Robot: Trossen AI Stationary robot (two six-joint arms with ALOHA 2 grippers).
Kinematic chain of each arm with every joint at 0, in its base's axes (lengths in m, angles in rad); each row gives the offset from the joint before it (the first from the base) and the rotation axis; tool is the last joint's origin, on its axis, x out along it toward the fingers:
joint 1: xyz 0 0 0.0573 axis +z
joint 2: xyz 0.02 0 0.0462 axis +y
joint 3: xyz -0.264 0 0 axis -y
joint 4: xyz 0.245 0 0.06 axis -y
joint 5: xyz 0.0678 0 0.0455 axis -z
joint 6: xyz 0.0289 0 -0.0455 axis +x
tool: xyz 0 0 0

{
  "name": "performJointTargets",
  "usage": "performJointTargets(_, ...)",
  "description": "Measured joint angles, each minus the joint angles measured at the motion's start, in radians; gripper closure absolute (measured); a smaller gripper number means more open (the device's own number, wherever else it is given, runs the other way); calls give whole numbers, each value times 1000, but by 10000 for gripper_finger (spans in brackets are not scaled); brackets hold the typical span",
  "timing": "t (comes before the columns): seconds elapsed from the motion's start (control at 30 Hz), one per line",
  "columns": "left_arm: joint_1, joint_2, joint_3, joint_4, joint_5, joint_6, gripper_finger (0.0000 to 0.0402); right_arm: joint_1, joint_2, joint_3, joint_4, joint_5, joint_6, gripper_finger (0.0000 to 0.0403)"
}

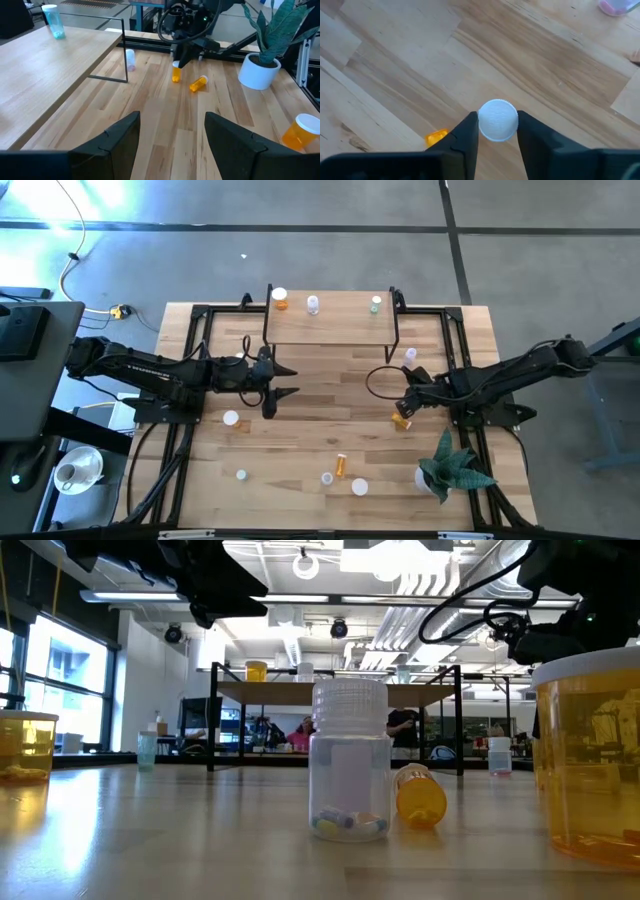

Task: Pick and place medicine bottles onto shelf by color
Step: Put the top right orange pill bottle on the shelf

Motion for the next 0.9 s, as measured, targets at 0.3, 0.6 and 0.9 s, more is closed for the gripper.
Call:
performJointTargets(0.3, 0, 0, 0, -15, -3, 0, 188, 0, 0, 0, 19, -21, -7, 299)
performJointTargets(0.6, 0, 0, 0, -14, -6, 0, 188, 0, 0, 1, 202, -74, -86, 298)
performJointTargets(0.9, 0, 0, 0, -14, -6, 0, 188, -16, 0, 120, 235, -29, -216, 298)
